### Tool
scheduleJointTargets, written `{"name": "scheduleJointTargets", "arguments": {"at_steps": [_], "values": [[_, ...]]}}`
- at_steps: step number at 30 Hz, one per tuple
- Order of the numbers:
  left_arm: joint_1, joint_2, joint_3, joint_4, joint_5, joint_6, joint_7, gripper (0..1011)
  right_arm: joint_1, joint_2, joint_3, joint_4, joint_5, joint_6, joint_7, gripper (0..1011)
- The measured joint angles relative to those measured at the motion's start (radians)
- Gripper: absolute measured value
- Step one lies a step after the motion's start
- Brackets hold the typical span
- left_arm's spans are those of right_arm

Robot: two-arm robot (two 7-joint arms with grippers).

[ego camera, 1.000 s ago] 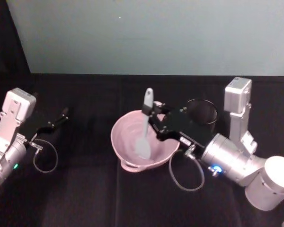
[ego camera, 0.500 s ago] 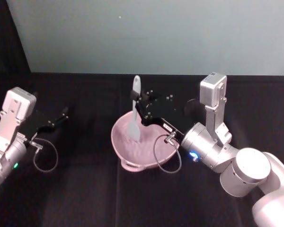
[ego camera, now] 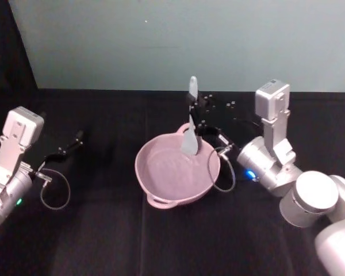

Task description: Use the one hand to pick up the spoon and stir the clear water in the bowl.

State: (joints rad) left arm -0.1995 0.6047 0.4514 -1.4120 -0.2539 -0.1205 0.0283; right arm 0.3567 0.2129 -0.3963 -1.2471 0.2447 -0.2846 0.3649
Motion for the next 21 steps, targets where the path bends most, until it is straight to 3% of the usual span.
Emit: {"name": "scheduleJointTargets", "arguments": {"at_steps": [4,12,15,21], "values": [[0.0,0.0,0.0,0.0,0.0,0.0,0.0,1011,-0.036,0.029,0.017,-0.057,0.005,0.038,0.014,110],[0.0,0.0,0.0,0.0,0.0,0.0,0.0,1011,-0.142,0.086,0.028,-0.207,0.073,0.138,0.086,110],[0.0,0.0,0.0,0.0,0.0,0.0,0.0,1011,-0.175,0.101,0.012,-0.259,0.105,0.169,0.113,110],[0.0,0.0,0.0,0.0,0.0,0.0,0.0,1011,-0.189,0.106,-0.023,-0.289,0.126,0.18,0.138,110]]}}
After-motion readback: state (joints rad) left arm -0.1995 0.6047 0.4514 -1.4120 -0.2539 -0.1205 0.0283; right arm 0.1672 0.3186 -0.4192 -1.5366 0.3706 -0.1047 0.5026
